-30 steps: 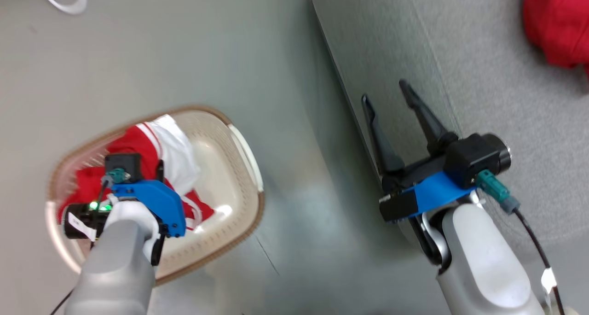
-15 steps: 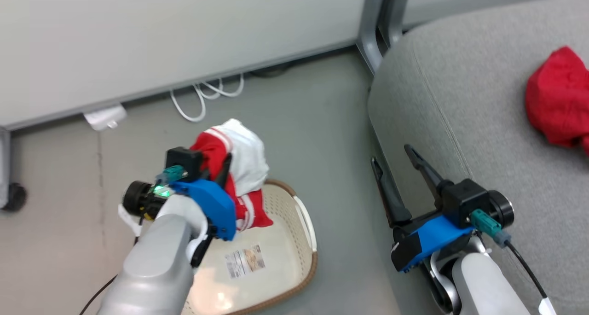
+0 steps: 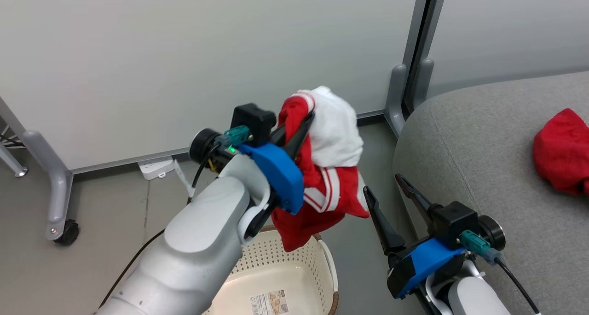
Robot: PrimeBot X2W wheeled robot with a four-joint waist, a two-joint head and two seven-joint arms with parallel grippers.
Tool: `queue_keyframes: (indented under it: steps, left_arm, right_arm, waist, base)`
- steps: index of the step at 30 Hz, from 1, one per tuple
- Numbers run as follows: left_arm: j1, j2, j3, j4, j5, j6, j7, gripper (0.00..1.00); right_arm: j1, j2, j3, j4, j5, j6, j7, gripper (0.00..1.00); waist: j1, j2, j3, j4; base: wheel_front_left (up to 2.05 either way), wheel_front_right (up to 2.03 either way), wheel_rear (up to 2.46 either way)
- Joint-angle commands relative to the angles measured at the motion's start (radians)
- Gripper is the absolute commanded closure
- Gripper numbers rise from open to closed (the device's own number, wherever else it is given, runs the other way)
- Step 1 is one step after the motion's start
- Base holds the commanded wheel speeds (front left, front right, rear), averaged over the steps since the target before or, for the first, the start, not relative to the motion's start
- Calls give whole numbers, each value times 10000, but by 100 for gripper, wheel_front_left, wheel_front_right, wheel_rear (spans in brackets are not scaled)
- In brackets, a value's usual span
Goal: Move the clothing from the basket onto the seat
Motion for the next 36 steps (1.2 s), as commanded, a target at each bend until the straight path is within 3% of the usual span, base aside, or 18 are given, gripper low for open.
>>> queue_keyframes:
  steps: [1, 10, 22, 36]
  left_arm:
    - [-253, 20, -192, -196, -216, 139, 3, 100]
    - [-1025, 21, -1413, -740, -1355, 720, -152, 100]
    - [-1295, 19, -2489, -604, -2332, 993, -518, 100]
    - [-1645, 18, -3511, -814, -3335, 1138, -804, 100]
  right_arm:
    - [183, -4, 32, -39, 54, -5, 38, 0]
    - [178, 30, 186, -132, 128, -5, 83, 0]
    - [-427, 74, 374, 218, 89, -3, 427, 0]
    - [-2538, 172, 397, 2846, -48, -3, 1309, 0]
  waist:
    - [2, 0, -70, 31]
    - [2, 0, -216, 3]
    - [2, 0, -70, 16]
    - [2, 0, 84, 319]
  base:
    - [0, 0, 0]
    - [0, 0, 0]
    - [0, 0, 0]
    - [0, 0, 0]
